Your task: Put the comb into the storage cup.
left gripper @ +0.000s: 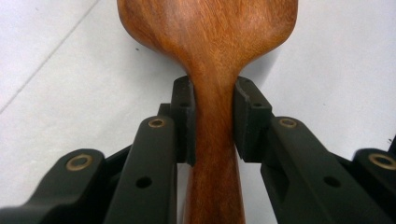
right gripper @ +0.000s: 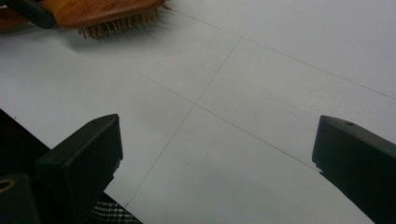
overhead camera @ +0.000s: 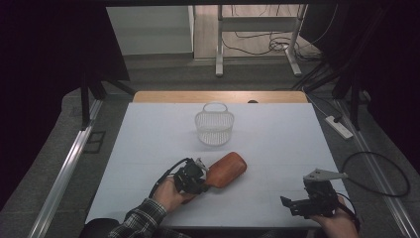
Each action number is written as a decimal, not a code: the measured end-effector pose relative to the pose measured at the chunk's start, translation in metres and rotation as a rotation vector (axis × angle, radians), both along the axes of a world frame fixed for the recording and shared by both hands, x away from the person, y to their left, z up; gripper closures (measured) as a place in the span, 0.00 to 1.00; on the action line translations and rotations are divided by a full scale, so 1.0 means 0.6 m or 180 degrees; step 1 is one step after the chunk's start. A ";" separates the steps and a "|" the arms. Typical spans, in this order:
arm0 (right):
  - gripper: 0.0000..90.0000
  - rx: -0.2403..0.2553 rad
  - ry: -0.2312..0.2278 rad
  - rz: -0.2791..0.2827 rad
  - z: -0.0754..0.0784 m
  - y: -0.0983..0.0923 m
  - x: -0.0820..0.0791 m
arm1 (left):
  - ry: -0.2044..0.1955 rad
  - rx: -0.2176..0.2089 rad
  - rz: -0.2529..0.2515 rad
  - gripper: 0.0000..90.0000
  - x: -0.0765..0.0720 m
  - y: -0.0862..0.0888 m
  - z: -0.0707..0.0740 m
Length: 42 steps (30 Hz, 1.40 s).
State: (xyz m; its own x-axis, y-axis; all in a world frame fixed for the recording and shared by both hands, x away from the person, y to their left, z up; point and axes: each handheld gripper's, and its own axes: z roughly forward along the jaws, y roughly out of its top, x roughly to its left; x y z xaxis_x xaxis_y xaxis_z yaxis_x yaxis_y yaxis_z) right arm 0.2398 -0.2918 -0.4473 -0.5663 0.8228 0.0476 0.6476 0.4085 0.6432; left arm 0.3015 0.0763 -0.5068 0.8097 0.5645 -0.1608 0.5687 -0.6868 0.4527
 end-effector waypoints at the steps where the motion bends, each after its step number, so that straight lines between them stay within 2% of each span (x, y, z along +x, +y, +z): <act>1: 0.02 0.0001 -0.0001 0.0001 0.000 0.000 0.000 | -0.0015 -0.0016 0.0008 0.81 -0.001 0.000 0.001; 10: 0.02 0.0000 -0.0006 0.0004 0.000 0.000 0.000 | -0.0105 -0.0225 0.0026 0.81 -0.001 0.008 0.020; 14: 0.02 0.0003 -0.0009 -0.0001 0.000 0.000 0.000 | -0.0146 -0.0391 0.0001 0.81 -0.003 0.016 0.034; 17: 0.02 0.0002 -0.0017 0.0002 0.000 0.000 0.000 | -0.0206 -0.0476 -0.0008 0.81 -0.007 0.019 0.044; 18: 0.02 0.0004 -0.0019 0.0002 0.001 0.000 0.000 | -0.0262 -0.0489 0.0007 0.81 -0.009 0.020 0.048; 22: 0.02 0.0008 -0.0030 0.0008 0.001 0.000 -0.001 | -0.0301 -0.0594 -0.0023 0.81 -0.013 0.025 0.060; 25: 0.01 0.0016 -0.0037 0.0010 0.001 0.000 -0.001 | -0.0334 -0.0627 -0.0034 0.81 -0.015 0.027 0.065; 31: 0.00 0.0037 -0.0061 0.0044 0.002 -0.001 -0.002 | -0.0491 -0.0714 -0.0035 0.81 -0.023 0.031 0.082; 39: 0.00 0.0078 -0.0083 0.0078 0.004 -0.001 -0.003 | -0.0616 -0.0822 -0.0029 0.81 -0.030 0.036 0.094; 42: 0.00 0.0084 -0.0087 0.0107 0.004 -0.001 -0.004 | -0.0628 -0.0867 -0.0043 0.81 -0.030 0.038 0.097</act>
